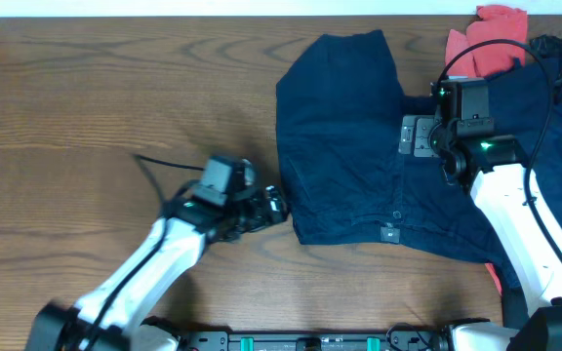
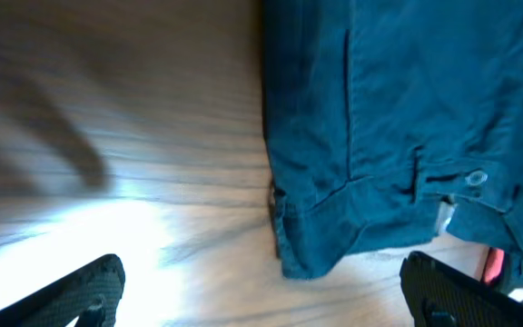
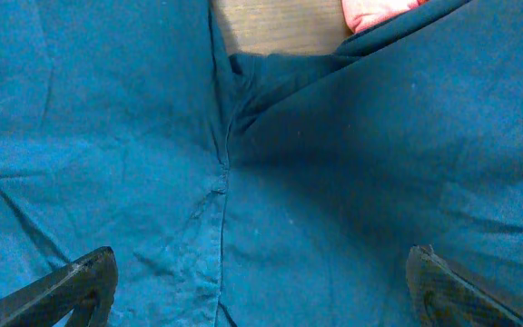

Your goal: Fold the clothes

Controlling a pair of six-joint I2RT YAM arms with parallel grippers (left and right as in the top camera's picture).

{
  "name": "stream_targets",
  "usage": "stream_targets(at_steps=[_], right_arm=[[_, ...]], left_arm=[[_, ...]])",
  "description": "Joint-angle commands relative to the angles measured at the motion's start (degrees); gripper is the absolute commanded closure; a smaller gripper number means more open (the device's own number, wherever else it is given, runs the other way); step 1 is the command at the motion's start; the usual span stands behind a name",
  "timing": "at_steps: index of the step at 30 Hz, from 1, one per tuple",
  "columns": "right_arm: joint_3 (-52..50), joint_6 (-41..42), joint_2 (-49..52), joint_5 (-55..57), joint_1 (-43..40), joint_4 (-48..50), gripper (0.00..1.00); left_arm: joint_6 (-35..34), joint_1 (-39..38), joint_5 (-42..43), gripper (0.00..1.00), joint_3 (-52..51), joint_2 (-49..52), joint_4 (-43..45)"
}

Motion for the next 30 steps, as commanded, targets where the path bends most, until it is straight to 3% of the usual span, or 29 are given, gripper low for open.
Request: stream_targets(at_steps=[1,3,8,10,16,21,24,27,28,29,30], right_arm=[[0.26,1.27,-0.42,0.59,-0.33,-0.26,0.01],[0.26,1.27,-0.42,0.59,-0.35,-0.28,0.01],[0.26,1.25,-0.42,0.61,-0.5,-0.33,0.01],[0.26,1.25,-0.42,0.61,-0.55,-0.5,0.01],[0.26,1.22,-0.42,0.66,-0.68,-0.76,0.01],[0.26,1.22,-0.42,0.61,-0.94,-1.55,0.01],[0.26,1.22,-0.42,0.59,-0.96,-1.62,0.01],[0.26,1.25,-0.42,0.52,-0.96,-1.77,0.01],[0.26,1.25,-0.42,0.48,-0.96,-1.95,0.01],[0.26,1.25,-0.42,0.33,-0.96,-2.1,0.01],[0.26,1.25,-0.42,0.09,-0.96,-2.25,0.01]], left_arm=[[-9.25,-3.76,0.57,0.01,1.31,6.01,4.48],[-11.87,-5.84,0.61,0.03,1.33,9.49,9.07],[-15.87,-10.01,0.83,0.47,1.31,13.84,14.36],[-14.47,-10.95,0.76,0.94,1.31,13.92,13.77],[-5.01,-5.46,0.28,0.94,1.38,10.21,5.68],[10.73,9.46,-12.5,0.94,2.62,2.4,-5.4],[19.39,20.28,-21.84,0.94,5.2,-1.18,-4.31],[22.56,30.95,-21.2,0.94,10.29,-2.03,-0.42],[22.47,33.53,-18.99,0.83,11.93,-1.95,-0.04],[21.99,35.67,-16.41,0.38,13.4,-1.9,-0.09],[21.81,37.31,-13.07,0.04,14.47,-1.9,-0.31]])
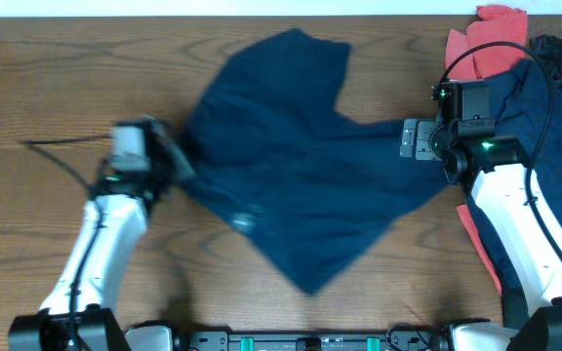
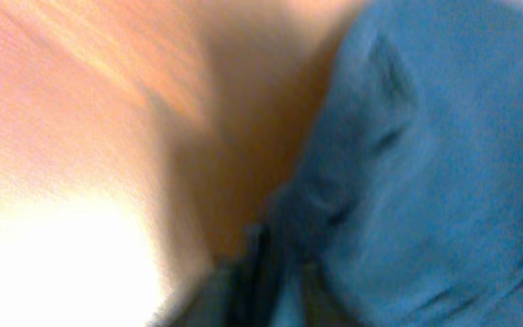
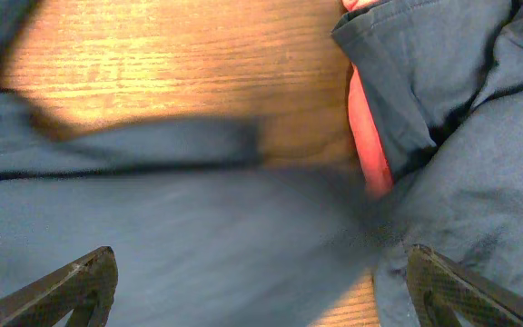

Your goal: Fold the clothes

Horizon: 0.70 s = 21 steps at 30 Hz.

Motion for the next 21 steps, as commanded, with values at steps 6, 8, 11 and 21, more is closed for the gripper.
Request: stream_targets(at_steps=[6,8,11,21], right_arm=[[0.26,1.03,-0.39,-0.28,-0.5,-1.49,0.01],[0.26,1.03,-0.39,-0.46,-0.5,-2.23,0.01],[0.26,1.01,-0.39,-2.54,-0.5,-5.88,0.01],[0.22,1.73,0.46,-3.3,-0.5,-14.97,0.01]], left_arm=[[3.5,8.83,20.87,0.02,6.21,-1.14,-14.38],[3.5,7.61,21.31,0.02,6.19,-1.14,-23.74],[3.52,5.18,21.24,0.02,5.4,-1.11,-35.26],[0.57,-5.92,21.29,0.0,-2.08,-1.11,-41.2]])
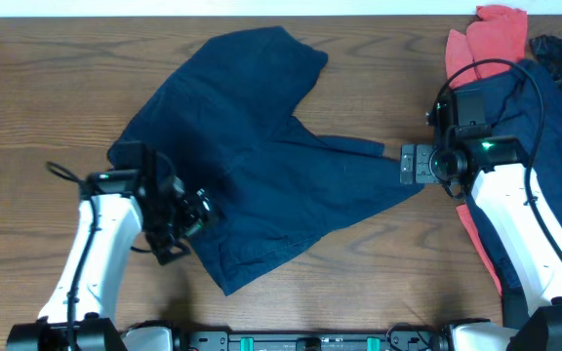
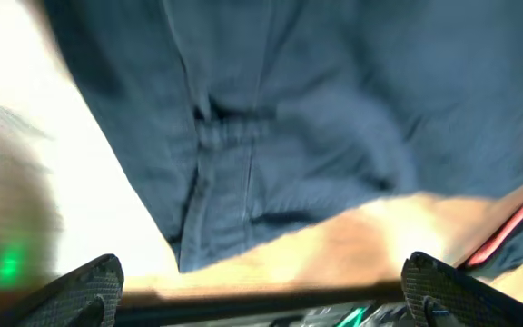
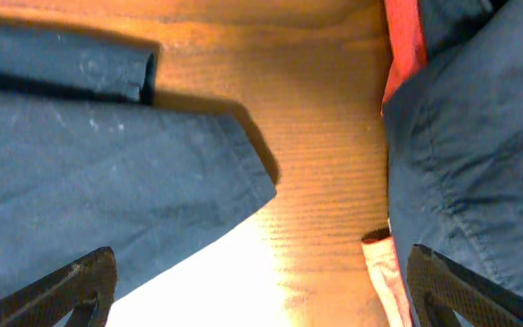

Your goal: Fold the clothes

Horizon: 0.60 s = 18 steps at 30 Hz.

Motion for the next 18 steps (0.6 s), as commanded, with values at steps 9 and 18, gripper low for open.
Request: stream_targets(at_steps=[9,18], right_arm=[[0.24,1.53,0.37,-0.42,-0.46,-0.76,0.01],[0.24,1.51,0.37,-0.39,-0.46,-0.72,0.01]], left_arm=[[-11.19,-13.77,1.05,0.06,-10.23,-0.02,3.96],[-20.7,-16.0,0.52,0.69,-16.35,-0.02,14.88]])
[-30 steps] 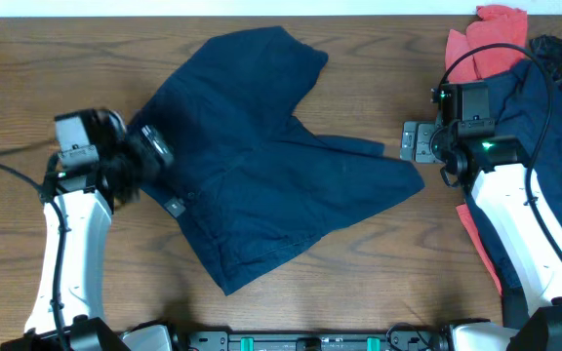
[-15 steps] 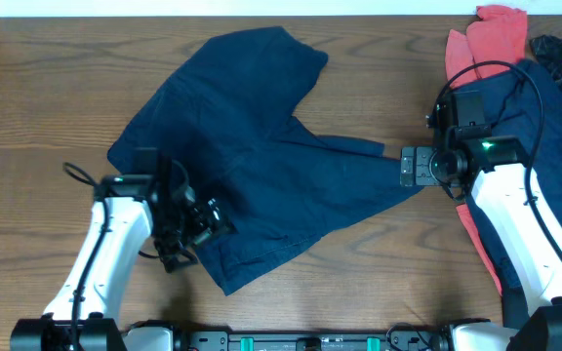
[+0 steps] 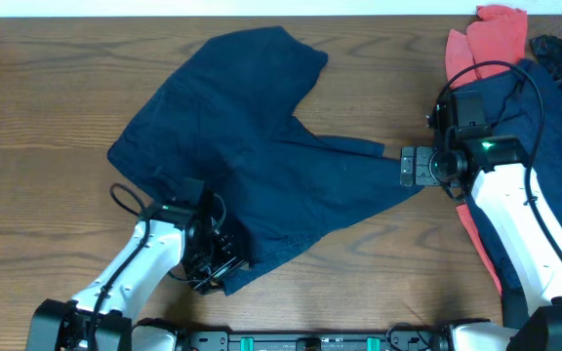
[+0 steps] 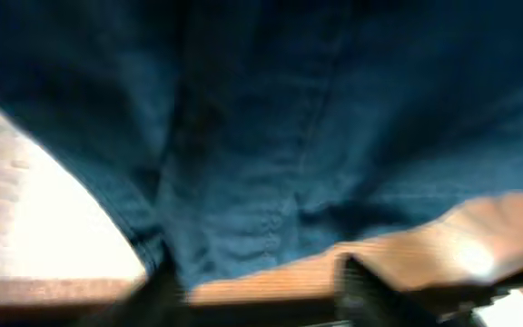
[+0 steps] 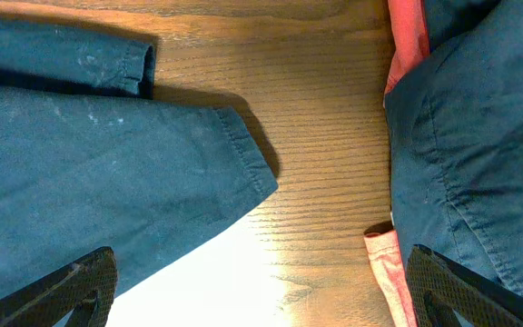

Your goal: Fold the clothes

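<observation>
Navy shorts [image 3: 261, 146] lie spread and crumpled across the middle of the wooden table, one leg reaching right. My left gripper [image 3: 224, 271] sits at the garment's lowest corner near the front edge. In the blurred left wrist view its fingers [image 4: 166, 291] stand apart, with the hem of the shorts [image 4: 316, 118] between them and bare wood below. My right gripper [image 3: 410, 164] is open over the table by the tip of the right leg [image 5: 80, 154], with only wood between its fingers [image 5: 89, 291].
A pile of other clothes lies at the right edge: a red garment [image 3: 486, 29] and a dark navy one [image 3: 554, 88], which also fills the right of the wrist view [image 5: 479, 136] beside a pink hem [image 5: 389, 263]. Bare wood lies left of the shorts.
My left gripper has gone from over the lower left part of the shorts to their lowest corner, closer to the front edge, and its fingers stand closer together. The shorts and right arm are unchanged.
The shorts first lay at the right under my open right gripper, with my left gripper open at their lower left corner. Then they were stretched leftward, the left gripper at their far left. Later they lay spread mid-table, released, and the left gripper has now reached their bottom corner.
</observation>
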Controlling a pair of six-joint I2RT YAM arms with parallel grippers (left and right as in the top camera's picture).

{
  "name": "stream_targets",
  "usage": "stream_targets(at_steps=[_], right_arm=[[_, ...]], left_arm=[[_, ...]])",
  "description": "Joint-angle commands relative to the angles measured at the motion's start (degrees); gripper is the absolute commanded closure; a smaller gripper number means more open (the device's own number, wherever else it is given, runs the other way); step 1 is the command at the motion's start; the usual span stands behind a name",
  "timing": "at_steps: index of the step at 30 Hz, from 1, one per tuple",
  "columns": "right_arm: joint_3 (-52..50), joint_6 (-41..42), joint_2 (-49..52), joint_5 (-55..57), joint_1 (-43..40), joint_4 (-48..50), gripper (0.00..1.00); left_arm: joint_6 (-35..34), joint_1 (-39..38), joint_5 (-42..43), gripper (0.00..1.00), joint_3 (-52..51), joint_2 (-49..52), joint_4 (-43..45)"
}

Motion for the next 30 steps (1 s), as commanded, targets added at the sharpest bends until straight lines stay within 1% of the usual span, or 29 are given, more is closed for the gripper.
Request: stream_targets(at_steps=[1,2,3,6,10,13,15,18,19,21,22,23,24,26,30], right_arm=[[0.24,0.83,0.37,-0.2,-0.46,0.02,0.01],[0.24,0.83,0.37,-0.17,-0.46,0.02,0.01],[0.24,0.83,0.37,-0.17,-0.46,0.02,0.01],[0.24,0.81,0.37,-0.2,-0.46,0.02,0.01],[0.24,0.81,0.37,-0.2,-0.46,0.0,0.01],[0.24,0.81,0.37,-0.2,-0.46,0.02,0.01],[0.24,0.81,0.37,-0.2,-0.46,0.26,0.01],[0.24,0.81,0.37,-0.2,-0.46,0.72,0.01],[0.24,0.83,0.37,-0.2,-0.46,0.79,0.01],[0.24,0.81,0.37,-0.2,-0.46,0.68,0.01],[0.24,0.79,0.37,-0.2,-0.46,0.59,0.01],[0.24,0.76,0.37,-0.2,-0.46,0.42,0.01],[0.24,0.55,0.37,-0.17,-0.46,0.37,0.01],[0.24,0.57,0.37,-0.2,-0.46,0.39,0.01],[0.24,0.57,0.37,-0.2,-0.46,0.42,0.01]], left_arm=[[-3.63,-0.13,-1.55,0.81,-1.03,-0.02,1.9],[-3.63,-0.04,-2.1,0.93,-1.01,-0.02,2.03],[-3.58,0.37,-2.12,0.94,-1.01,-0.02,2.21],[-2.34,3.52,-3.54,0.94,-0.37,-0.04,2.19],[2.34,10.86,-10.1,0.94,2.97,-0.04,1.07],[6.64,16.81,-13.14,0.94,6.43,-0.04,1.64],[9.94,20.5,-13.6,0.94,9.11,-0.04,3.3],[10.45,25.22,-14.12,0.94,13.14,-0.04,4.33],[10.45,26.23,-13.92,0.88,14.08,-0.04,4.11],[10.47,27.3,-13.42,0.36,15.26,-0.04,1.73],[10.45,27.43,-12.61,0.21,15.37,-0.04,-0.17],[10.43,27.41,-12.41,0.09,15.34,-0.04,-2.19],[10.45,27.28,-12.46,0.05,15.21,-0.04,-4.02],[10.45,27.08,-12.48,0.02,14.53,-0.04,-6.56],[9.49,27.1,-12.63,0.02,12.17,0.0,-6.62]])
